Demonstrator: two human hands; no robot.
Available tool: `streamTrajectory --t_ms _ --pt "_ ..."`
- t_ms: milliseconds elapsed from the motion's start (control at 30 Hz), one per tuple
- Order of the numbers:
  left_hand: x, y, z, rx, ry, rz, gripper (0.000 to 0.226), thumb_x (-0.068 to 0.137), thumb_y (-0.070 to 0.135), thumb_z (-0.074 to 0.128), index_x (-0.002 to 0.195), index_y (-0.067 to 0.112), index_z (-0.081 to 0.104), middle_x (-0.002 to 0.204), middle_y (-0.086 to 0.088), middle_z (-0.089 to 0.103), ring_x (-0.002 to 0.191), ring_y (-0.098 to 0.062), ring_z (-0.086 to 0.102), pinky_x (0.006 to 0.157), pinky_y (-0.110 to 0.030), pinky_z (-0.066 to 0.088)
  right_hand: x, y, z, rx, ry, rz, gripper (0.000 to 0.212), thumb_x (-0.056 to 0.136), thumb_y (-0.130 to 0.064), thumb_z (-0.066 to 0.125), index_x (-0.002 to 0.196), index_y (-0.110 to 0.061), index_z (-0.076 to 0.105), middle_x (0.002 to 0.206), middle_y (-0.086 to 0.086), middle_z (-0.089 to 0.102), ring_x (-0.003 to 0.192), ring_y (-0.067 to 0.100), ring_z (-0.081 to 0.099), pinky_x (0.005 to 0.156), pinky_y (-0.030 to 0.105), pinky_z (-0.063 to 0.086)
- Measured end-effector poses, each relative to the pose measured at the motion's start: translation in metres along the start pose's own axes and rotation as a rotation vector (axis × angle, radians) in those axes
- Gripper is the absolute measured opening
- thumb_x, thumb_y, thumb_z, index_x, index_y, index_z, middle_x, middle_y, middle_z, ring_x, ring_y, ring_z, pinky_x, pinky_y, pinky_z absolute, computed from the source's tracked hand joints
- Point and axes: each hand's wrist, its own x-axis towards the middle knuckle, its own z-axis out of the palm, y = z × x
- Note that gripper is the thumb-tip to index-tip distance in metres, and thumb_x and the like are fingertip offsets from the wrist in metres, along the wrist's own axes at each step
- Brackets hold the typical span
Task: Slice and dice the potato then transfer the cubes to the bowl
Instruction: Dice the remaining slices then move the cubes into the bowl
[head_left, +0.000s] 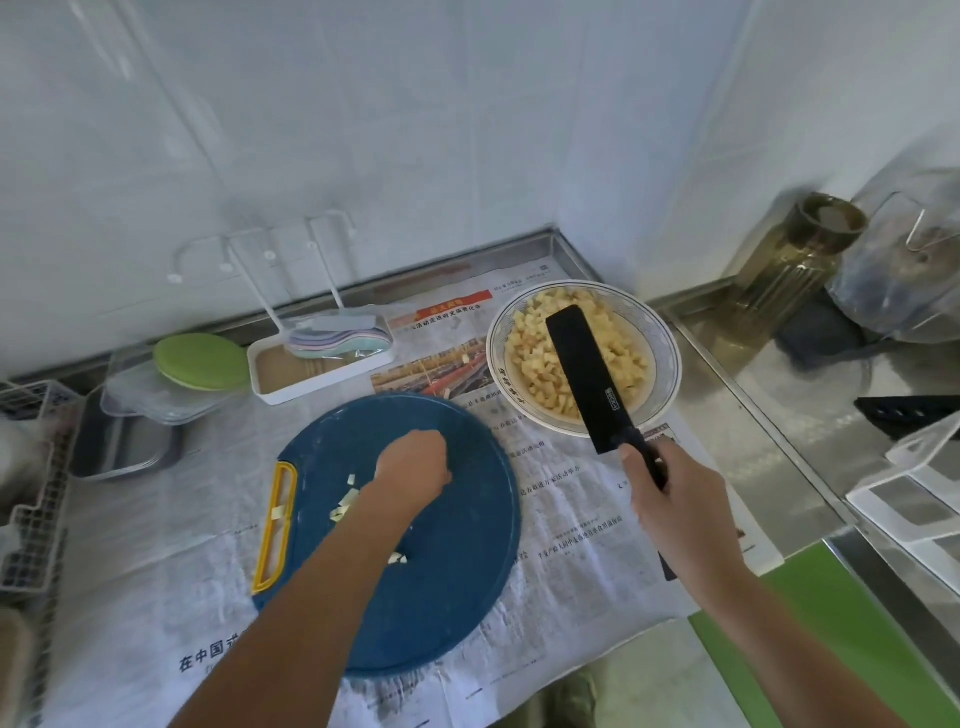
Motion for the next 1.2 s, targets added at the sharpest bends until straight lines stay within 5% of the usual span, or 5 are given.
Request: streamTrajectory --t_ms 300,600,833,1000,1200 --pt "0.054 0.011 -0.003 -0.561 0.193 0.162 0.041 0.08 0.029 0.076 0.116 0.016 0.06 0.106 0.003 0.064 0.086 -0.014 0.06 0.081 -0.034 0.052 0.034 -0.017 0.015 0.033 0.001 0.006 0.021 0.098 -0.031 0.051 0.08 -0.019 0.055 0.059 0.016 0.061 0.053 0.038 0.058 0.05 0.049 0.049" --pt "0.091 0.039 0.002 -0.39 0.168 0.27 0.022 0.086 0.026 0.066 0.075 0.008 0.06 0.071 -0.003 0.062 0.065 -0.02 0.056 0.063 -0.034 0.05 0.041 -0.015 0.024 0.052 0.024 0.03 0.021 0.097 -0.028 0.052 0.079 -0.02 0.055 0.054 0.009 0.061 0.046 0.025 0.056 0.049 0.04 0.046" --pt "0.078 0.007 -0.032 -0.194 -0.185 0.3 0.019 0.084 0.012 0.065 0.068 0.004 0.069 0.061 -0.003 0.063 0.054 -0.013 0.056 0.062 -0.022 0.048 0.046 -0.021 0.029 0.08 0.029 0.026 0.019 0.097 -0.026 0.053 0.079 -0.019 0.056 0.053 0.008 0.059 0.045 0.024 0.054 0.049 0.04 0.045" --pt "0.079 -0.018 -0.055 -0.16 -0.107 0.267 0.02 0.084 0.021 0.07 0.08 0.001 0.071 0.076 -0.005 0.065 0.069 -0.017 0.061 0.068 -0.025 0.047 0.052 -0.02 0.03 0.106 0.021 0.037 0.018 0.096 -0.032 0.052 0.082 -0.021 0.057 0.053 0.009 0.058 0.041 0.023 0.049 0.045 0.045 0.045" --pt "0.137 0.0 -0.048 -0.297 0.183 0.353 0.041 0.098 0.018 0.05 0.139 0.013 0.047 0.15 -0.007 0.039 0.138 -0.024 0.034 0.113 -0.036 0.028 0.057 -0.017 0.03 0.112 0.023 0.023 0.016 0.095 -0.032 0.053 0.084 -0.022 0.058 0.054 0.0 0.06 0.038 0.016 0.049 0.041 0.044 0.044"
